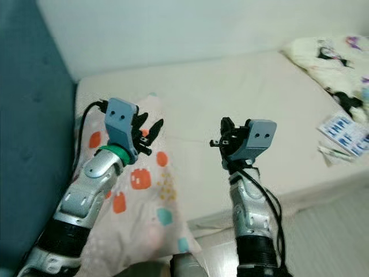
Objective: Clean up the room
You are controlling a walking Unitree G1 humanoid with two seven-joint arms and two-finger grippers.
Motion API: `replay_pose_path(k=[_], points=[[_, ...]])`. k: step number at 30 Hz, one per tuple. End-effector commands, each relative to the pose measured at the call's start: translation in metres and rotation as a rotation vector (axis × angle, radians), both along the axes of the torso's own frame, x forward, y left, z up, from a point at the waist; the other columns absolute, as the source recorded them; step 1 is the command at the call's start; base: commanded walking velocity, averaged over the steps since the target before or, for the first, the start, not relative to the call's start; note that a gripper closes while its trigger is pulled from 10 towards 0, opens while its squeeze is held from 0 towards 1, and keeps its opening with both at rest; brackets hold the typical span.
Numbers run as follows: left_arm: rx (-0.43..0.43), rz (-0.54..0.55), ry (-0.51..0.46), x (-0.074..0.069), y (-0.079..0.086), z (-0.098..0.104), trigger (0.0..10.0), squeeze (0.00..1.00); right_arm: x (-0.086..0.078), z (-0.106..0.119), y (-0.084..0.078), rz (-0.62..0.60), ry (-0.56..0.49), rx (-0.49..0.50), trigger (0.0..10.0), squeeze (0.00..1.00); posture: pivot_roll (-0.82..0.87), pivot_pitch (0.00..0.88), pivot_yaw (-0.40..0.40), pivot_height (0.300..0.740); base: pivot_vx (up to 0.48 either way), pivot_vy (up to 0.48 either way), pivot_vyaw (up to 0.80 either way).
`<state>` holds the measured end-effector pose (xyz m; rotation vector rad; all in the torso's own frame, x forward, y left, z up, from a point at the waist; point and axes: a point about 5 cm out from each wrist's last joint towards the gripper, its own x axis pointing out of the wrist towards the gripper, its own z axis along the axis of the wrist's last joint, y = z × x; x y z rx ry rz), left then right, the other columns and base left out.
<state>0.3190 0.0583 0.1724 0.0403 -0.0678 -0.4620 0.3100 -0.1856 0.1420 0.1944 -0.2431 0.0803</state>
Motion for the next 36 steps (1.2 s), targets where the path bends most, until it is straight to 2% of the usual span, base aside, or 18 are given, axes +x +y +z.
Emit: replay_pose_path(k=[1,5,8,9,11,12,13,16,19,21,23,27,28,36], points=[[0.016,0.023,0.015,0.001,0.005,-0.006,10.0,0.00,0.000,-0.004,0.004,0.012,0.015,0.002,10.0,0.00,-0.06,0.012,0.060,0.740,0.000,0.000,0.00],[0.092,0.079,0.011,0.002,0.016,-0.018,10.0,0.00,0.001,-0.013,0.008,0.041,0.059,-0.024,10.0,0.00,-0.06,0.003,0.061,0.740,0.000,0.000,0.00],[0.115,0.100,0.019,0.002,0.021,-0.025,10.0,0.00,0.000,-0.016,0.010,0.060,0.075,-0.025,10.0,0.00,-0.06,0.003,0.061,0.740,0.000,0.000,0.00],[0.133,0.123,0.026,0.002,0.026,-0.030,10.0,0.00,0.000,-0.019,0.014,0.081,0.086,-0.028,10.0,0.00,-0.06,0.000,0.059,0.740,0.000,0.000,0.00],[0.239,0.206,0.008,0.001,0.042,-0.043,10.0,0.00,-0.004,-0.028,0.025,0.153,0.115,-0.005,10.0,0.00,-0.05,0.000,0.054,0.740,0.000,0.000,0.00],[0.239,0.206,0.008,0.001,0.042,-0.043,10.0,0.00,-0.004,-0.028,0.025,0.153,0.115,-0.005,10.0,0.00,-0.05,0.000,0.054,0.740,0.000,0.000,0.00],[0.263,0.247,0.011,0.000,0.049,-0.048,10.0,0.00,-0.005,-0.031,0.031,0.181,0.122,-0.004,10.0,0.00,-0.05,0.000,0.052,0.740,0.000,0.000,0.00],[0.181,0.301,0.064,-0.007,0.065,-0.054,10.0,0.00,-0.008,-0.038,0.046,0.240,0.139,-0.036,10.0,0.00,-0.04,0.000,0.043,0.740,0.000,0.000,0.00],[0.154,0.285,0.064,-0.010,0.063,-0.053,10.0,0.00,-0.007,-0.043,0.049,0.236,0.166,-0.092,10.0,0.00,-0.04,0.000,0.040,0.740,0.000,0.000,0.41],[0.143,0.271,0.056,-0.010,0.060,-0.052,10.0,0.00,-0.007,-0.043,0.051,0.241,0.163,-0.092,10.0,0.00,-0.03,0.000,0.038,0.740,0.000,0.000,0.76],[0.124,0.244,0.040,-0.010,0.052,-0.049,10.0,0.00,-0.004,-0.039,0.050,0.233,0.144,-0.052,10.0,0.00,-0.04,0.000,0.037,0.740,0.000,0.000,0.38],[0.120,0.237,0.032,-0.009,0.049,-0.048,10.0,0.00,-0.003,-0.038,0.049,0.229,0.141,-0.035,10.0,0.00,-0.04,0.000,0.037,0.740,0.000,0.000,0.00],[0.124,0.230,0.018,-0.006,0.043,-0.046,10.0,0.00,-0.001,-0.036,0.042,0.200,0.138,-0.011,10.0,0.00,-0.04,0.000,0.039,0.740,0.000,0.000,0.00],[0.121,0.221,0.001,-0.002,0.038,-0.041,10.0,0.00,-0.002,-0.037,0.034,0.173,0.143,0.005,10.0,0.00,-0.05,0.000,0.042,0.740,0.000,0.000,0.00]])
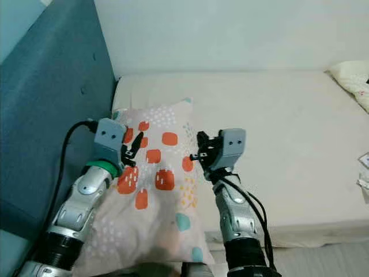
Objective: Clean up the room
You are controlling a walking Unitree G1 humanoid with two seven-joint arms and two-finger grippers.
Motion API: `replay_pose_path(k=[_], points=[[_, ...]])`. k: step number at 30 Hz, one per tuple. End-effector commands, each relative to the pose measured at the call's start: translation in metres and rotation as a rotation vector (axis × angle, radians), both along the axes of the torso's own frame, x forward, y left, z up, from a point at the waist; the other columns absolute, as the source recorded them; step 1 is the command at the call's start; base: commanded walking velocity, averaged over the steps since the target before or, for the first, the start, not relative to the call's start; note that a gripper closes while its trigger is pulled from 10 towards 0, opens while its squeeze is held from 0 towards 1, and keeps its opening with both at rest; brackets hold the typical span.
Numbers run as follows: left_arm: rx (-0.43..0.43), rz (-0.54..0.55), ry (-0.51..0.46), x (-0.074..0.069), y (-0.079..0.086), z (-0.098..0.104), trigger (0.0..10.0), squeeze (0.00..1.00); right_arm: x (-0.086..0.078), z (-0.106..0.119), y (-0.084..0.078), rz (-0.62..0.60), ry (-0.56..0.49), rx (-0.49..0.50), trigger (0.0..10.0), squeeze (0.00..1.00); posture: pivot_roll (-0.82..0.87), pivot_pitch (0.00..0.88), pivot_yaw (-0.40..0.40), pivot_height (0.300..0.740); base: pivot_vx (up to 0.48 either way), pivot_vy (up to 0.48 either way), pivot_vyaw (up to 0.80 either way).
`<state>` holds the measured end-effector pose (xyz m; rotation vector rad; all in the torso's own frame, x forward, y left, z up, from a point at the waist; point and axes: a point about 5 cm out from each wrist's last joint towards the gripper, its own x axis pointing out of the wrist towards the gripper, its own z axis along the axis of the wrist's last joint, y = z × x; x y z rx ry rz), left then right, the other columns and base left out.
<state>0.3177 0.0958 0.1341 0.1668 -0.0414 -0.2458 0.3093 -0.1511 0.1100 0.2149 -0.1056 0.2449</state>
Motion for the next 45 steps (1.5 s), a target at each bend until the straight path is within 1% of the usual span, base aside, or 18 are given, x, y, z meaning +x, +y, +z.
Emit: replay_pose_path(k=[1,3,11,29,45], points=[[-0.005,-0.005,0.005,-0.0004,-0.0002,-0.0014,10.0,0.00,-0.0014,-0.0056,-0.0008,-0.007,0.024,0.008,10.0,0.00,-0.05,0.000,0.043,0.740,0.000,0.000,0.00],[-0.021,-0.018,-0.001,-0.0010,-0.0018,0.0010,10.0,0.00,-0.0016,-0.0056,0.0000,-0.008,0.021,0.008,10.0,0.00,-0.05,0.000,0.045,0.740,0.000,0.000,0.00],[-0.028,-0.027,-0.005,-0.0010,-0.0039,0.0022,10.0,0.00,-0.0025,-0.0059,0.0024,-0.002,0.017,0.009,10.0,0.00,-0.05,0.000,0.047,0.740,0.000,0.000,0.00],[-0.015,-0.026,-0.004,-0.0018,-0.0025,0.0007,10.0,0.00,-0.0034,-0.0026,0.0066,0.016,-0.001,0.030,10.0,0.00,-0.04,0.004,0.051,0.740,-0.305,0.000,0.00],[-0.012,-0.027,-0.004,-0.0008,-0.0018,0.0008,10.0,0.00,-0.0032,-0.0022,0.0073,0.017,-0.004,0.038,10.0,0.00,-0.05,0.001,0.055,0.740,-0.326,0.000,0.00]])
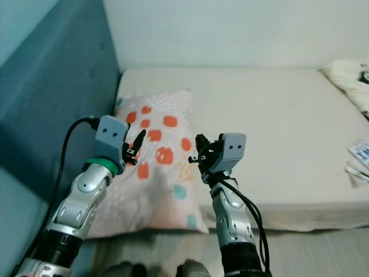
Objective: Clean up the room
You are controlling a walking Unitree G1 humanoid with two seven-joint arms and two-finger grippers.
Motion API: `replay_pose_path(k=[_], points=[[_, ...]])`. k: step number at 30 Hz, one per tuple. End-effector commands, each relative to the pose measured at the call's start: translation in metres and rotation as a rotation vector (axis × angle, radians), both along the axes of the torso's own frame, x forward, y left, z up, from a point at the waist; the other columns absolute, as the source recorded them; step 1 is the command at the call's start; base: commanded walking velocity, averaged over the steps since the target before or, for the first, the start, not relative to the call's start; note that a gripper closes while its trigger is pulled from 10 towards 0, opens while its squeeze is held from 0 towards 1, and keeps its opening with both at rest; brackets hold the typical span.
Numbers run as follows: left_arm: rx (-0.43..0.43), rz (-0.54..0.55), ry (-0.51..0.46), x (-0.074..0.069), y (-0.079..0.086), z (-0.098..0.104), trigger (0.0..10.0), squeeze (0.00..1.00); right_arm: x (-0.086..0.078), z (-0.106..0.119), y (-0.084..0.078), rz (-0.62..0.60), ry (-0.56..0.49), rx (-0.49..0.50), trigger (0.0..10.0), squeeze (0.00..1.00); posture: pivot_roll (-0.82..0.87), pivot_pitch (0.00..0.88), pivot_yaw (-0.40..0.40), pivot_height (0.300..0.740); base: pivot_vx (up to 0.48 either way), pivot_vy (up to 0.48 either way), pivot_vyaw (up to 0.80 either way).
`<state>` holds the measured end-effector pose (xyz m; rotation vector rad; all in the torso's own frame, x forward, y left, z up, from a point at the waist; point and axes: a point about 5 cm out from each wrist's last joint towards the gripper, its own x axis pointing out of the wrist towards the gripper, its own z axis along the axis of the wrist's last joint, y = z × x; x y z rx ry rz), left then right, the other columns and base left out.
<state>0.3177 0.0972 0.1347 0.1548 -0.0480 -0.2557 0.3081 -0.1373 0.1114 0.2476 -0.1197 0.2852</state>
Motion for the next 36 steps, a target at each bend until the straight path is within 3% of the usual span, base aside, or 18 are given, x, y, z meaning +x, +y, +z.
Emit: replay_pose_path(k=[1,19,25,36], points=[[0.001,-0.016,0.000,-0.001,-0.003,0.000,10.0,0.00,-0.002,-0.004,-0.007,-0.024,0.011,0.006,10.0,0.00,-0.05,0.001,0.055,0.740,-0.326,0.000,0.00],[0.021,-0.095,-0.060,0.000,-0.016,0.009,10.0,0.00,-0.004,-0.004,0.001,0.020,0.008,-0.015,10.0,0.00,-0.05,0.000,0.057,0.740,-0.069,0.000,0.00],[0.022,-0.097,-0.065,0.001,-0.017,0.009,10.0,0.00,-0.003,-0.003,-0.003,-0.004,0.007,-0.001,10.0,0.00,-0.06,0.000,0.057,0.740,0.269,0.000,0.73],[0.021,-0.109,-0.070,0.001,-0.019,0.008,10.0,0.00,-0.002,-0.004,-0.010,-0.025,0.017,0.014,10.0,0.00,-0.06,0.000,0.056,0.740,0.289,0.000,0.00]])
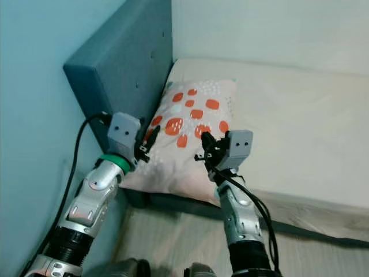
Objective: Clean up the room
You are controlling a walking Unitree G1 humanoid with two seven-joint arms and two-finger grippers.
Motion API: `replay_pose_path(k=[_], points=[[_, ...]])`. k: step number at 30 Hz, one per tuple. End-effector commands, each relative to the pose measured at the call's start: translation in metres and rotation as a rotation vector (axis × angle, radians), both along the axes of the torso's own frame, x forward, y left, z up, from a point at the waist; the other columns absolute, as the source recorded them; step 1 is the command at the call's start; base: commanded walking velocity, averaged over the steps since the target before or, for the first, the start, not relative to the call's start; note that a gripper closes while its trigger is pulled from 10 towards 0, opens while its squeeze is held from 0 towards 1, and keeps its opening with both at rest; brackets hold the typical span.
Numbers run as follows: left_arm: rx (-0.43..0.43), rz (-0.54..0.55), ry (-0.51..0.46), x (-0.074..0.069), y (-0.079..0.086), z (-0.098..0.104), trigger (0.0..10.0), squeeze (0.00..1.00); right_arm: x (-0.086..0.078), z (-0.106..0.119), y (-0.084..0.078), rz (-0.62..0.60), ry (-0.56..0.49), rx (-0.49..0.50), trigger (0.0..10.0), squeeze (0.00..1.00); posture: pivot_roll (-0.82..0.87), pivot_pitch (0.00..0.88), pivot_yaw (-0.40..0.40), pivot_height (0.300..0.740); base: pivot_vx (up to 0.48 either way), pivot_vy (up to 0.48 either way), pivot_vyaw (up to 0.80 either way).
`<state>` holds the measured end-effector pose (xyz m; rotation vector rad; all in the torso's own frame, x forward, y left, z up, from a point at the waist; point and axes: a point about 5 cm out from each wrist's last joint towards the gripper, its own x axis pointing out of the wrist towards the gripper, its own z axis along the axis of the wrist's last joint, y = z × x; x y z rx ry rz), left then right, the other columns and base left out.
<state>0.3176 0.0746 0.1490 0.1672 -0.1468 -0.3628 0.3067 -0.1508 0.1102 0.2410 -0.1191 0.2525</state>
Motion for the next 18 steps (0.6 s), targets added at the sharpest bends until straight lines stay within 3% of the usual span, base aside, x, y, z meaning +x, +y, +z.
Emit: replay_pose_path(k=[1,6,12,18], points=[[0.018,0.005,0.019,0.0008,0.0025,-0.0062,10.0,0.00,-0.0008,-0.0026,0.0039,0.009,0.013,0.018,10.0,0.00,-0.06,0.000,0.056,0.740,0.289,0.000,0.00],[0.018,0.001,0.018,0.0010,0.0016,-0.0061,10.0,0.00,-0.0005,-0.0049,0.0035,0.005,0.029,0.006,10.0,0.00,-0.06,0.000,0.056,0.740,0.287,0.000,0.00],[0.017,-0.002,0.017,0.0015,0.0009,-0.0061,10.0,0.00,0.0002,-0.0044,0.0019,-0.008,0.026,0.015,10.0,0.00,-0.06,0.000,0.058,0.740,0.319,0.000,-0.73],[0.015,-0.005,0.016,0.0021,0.0002,-0.0059,10.0,0.00,0.0010,-0.0038,-0.0004,-0.025,0.024,0.011,10.0,0.00,-0.06,0.000,0.059,0.740,0.386,0.000,0.00]])
